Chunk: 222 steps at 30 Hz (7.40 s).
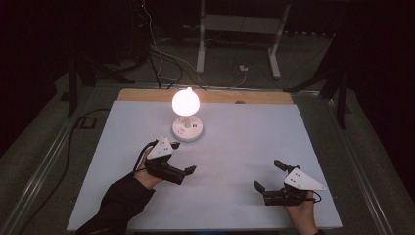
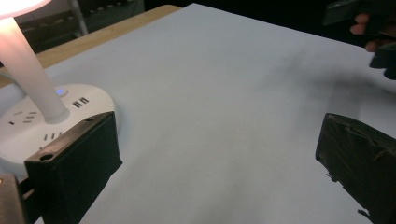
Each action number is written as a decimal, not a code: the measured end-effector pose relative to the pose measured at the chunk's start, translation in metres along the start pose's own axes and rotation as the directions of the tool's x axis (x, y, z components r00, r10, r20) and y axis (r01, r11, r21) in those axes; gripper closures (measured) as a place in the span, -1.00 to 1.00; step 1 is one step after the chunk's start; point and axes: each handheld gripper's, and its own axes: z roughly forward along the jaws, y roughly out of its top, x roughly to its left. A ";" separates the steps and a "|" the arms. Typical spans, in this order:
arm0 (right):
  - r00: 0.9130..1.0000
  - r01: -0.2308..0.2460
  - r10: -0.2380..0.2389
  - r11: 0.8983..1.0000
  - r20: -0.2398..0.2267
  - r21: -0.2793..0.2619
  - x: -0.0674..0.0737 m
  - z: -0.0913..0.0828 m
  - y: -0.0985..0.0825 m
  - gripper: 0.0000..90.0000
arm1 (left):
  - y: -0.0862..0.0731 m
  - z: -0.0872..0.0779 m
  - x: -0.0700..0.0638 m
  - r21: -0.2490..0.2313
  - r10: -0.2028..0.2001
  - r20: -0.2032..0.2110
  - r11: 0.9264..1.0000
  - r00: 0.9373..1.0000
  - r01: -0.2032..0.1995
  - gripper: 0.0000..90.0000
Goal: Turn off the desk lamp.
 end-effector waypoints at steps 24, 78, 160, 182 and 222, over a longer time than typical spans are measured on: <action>1.000 -0.018 0.018 1.000 -0.009 -0.008 -0.002 0.000 0.000 -1.00 | 0.005 0.063 0.026 0.083 -0.075 -0.196 0.992 0.978 0.093 -0.94; 0.999 -0.026 0.026 1.000 -0.041 0.009 -0.003 0.001 -0.002 -1.00 | -0.001 0.113 0.068 0.117 -0.061 -0.385 0.987 0.921 0.114 1.00; 0.998 -0.038 0.039 0.999 -0.049 0.009 -0.004 0.001 -0.002 -1.00 | 0.012 0.107 0.068 0.099 -0.045 -0.375 0.991 0.926 0.089 1.00; 0.998 -0.039 0.040 0.999 -0.049 0.009 -0.004 0.001 -0.002 -1.00 | 0.000 0.112 0.072 0.110 -0.069 -0.376 0.987 0.924 0.119 1.00; 0.998 -0.040 0.040 0.999 -0.044 0.010 -0.004 0.001 -0.002 -1.00 | 0.028 0.074 0.059 0.145 -0.132 -0.200 0.976 0.971 0.163 0.02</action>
